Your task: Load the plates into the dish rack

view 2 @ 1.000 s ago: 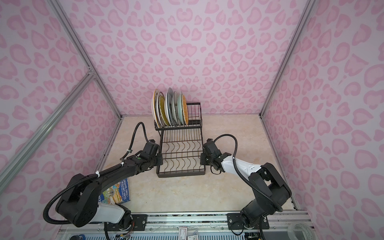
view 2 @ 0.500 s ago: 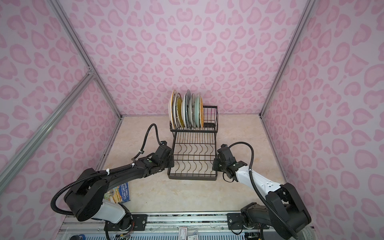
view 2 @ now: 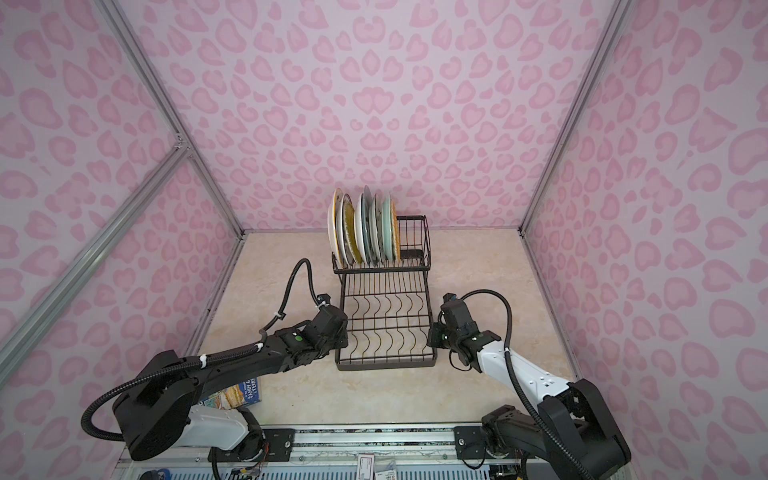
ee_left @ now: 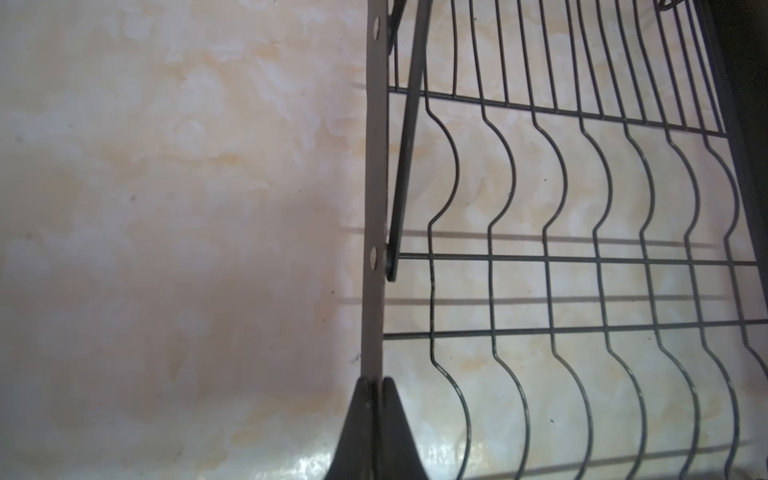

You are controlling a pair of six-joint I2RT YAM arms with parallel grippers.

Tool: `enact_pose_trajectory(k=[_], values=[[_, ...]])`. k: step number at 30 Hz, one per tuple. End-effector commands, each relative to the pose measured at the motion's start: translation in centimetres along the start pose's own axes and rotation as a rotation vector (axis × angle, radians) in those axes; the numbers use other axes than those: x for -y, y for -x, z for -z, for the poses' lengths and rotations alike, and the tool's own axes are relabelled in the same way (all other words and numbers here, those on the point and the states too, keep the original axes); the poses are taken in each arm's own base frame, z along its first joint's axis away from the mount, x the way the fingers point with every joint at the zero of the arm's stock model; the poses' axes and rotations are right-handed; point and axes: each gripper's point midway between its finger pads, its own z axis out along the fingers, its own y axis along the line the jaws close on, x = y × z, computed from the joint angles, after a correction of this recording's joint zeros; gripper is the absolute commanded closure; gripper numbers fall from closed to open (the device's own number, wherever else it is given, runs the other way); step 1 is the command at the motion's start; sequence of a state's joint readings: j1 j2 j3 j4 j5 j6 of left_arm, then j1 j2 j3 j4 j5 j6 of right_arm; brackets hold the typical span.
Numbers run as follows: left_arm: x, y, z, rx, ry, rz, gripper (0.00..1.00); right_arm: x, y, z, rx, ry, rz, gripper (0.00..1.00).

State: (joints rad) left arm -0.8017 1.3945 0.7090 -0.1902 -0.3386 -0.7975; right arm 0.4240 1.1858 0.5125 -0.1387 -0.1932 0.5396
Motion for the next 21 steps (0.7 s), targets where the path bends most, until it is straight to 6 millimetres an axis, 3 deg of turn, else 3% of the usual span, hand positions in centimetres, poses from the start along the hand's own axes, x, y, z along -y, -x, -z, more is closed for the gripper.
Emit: enact_pose_trajectory(k=[1,6,14,21], values=[[0.5,0.3,0.4,0.011,-0.025,0.068,0.97,-1.6,-0.4,0.4,-0.012,0.1,-0.007,1.0],[0.3,0.9,0.9,0.028,-0.008,0.071,0.93,-1.7,-0.4,0.6,-0.013,0.1,-0.011,0.99],[-0.5,1.8,2.3,0.063,0.02,0.062,0.7,-1.9,-0.1,1.2,0.005,0.109,-0.023,0.67],[-0.5,3.8,5.8,0.119,-0.025,0.04,0.58,-2.5,1.8,3.7,0.077,0.109,-0.011,0.35]])
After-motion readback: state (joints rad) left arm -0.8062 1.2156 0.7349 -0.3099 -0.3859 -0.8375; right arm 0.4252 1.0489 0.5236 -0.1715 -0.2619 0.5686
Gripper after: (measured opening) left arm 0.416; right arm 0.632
